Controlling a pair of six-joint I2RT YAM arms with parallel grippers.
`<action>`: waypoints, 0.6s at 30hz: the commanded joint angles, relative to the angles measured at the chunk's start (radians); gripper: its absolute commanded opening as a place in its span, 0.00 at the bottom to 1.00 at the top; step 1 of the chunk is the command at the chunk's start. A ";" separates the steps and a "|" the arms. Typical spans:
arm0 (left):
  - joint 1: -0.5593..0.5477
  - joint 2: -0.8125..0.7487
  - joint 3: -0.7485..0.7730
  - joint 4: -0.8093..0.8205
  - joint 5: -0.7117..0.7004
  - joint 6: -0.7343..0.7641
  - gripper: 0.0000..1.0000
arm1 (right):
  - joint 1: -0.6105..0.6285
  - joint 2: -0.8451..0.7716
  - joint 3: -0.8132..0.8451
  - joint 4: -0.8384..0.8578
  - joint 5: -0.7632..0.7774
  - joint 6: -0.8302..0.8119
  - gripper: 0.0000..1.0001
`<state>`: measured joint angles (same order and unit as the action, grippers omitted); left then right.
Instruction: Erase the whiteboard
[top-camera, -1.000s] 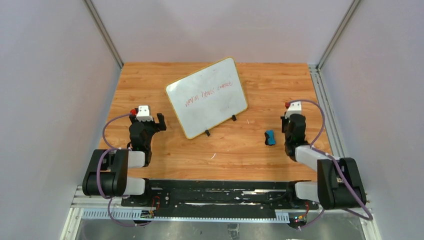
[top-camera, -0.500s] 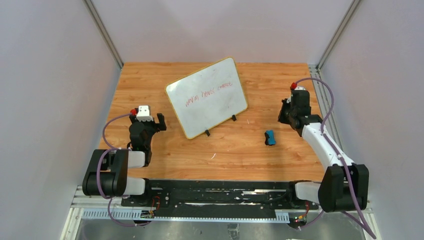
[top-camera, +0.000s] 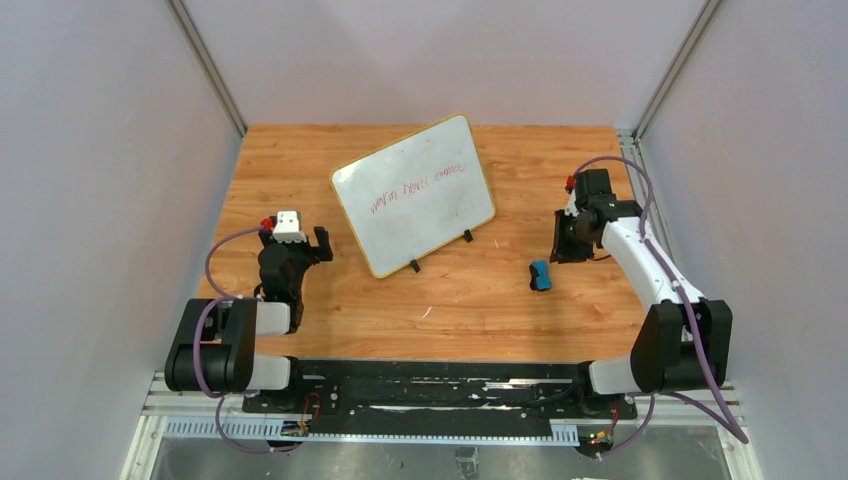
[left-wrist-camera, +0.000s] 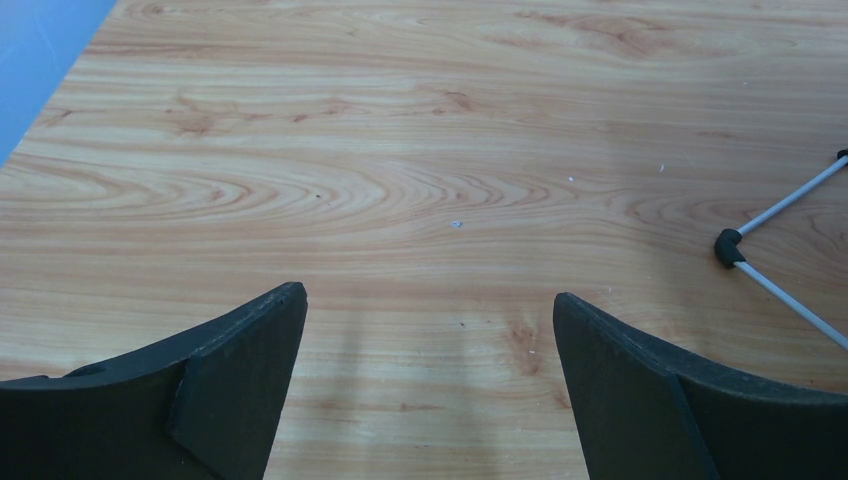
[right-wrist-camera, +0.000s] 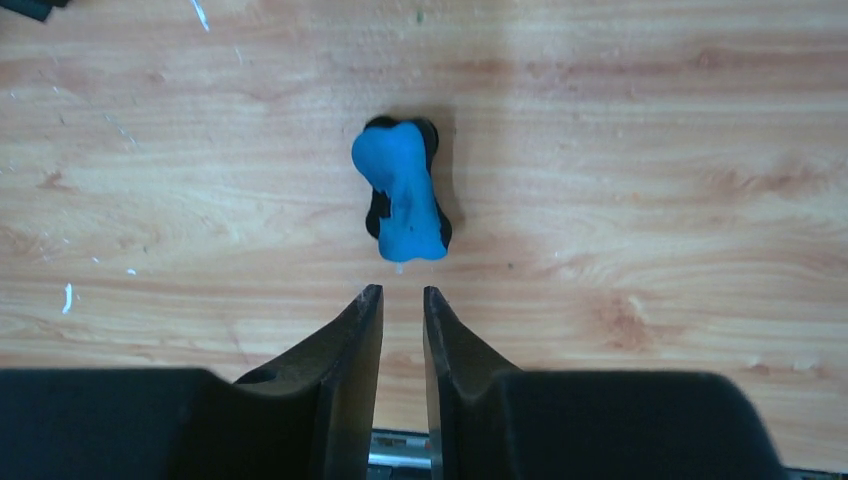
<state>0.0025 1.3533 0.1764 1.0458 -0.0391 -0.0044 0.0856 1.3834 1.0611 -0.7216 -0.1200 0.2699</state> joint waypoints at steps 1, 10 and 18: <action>-0.004 0.006 0.009 0.037 0.004 0.011 0.98 | 0.013 -0.011 0.004 -0.141 -0.008 -0.046 0.25; -0.004 0.007 0.008 0.039 0.006 0.010 0.98 | 0.026 -0.033 -0.046 -0.128 -0.024 -0.051 0.38; -0.004 0.007 0.008 0.039 0.006 0.011 0.98 | 0.040 -0.014 -0.050 -0.113 -0.079 -0.057 0.44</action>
<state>0.0025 1.3533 0.1764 1.0458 -0.0391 -0.0044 0.1081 1.3670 1.0233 -0.8188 -0.1669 0.2279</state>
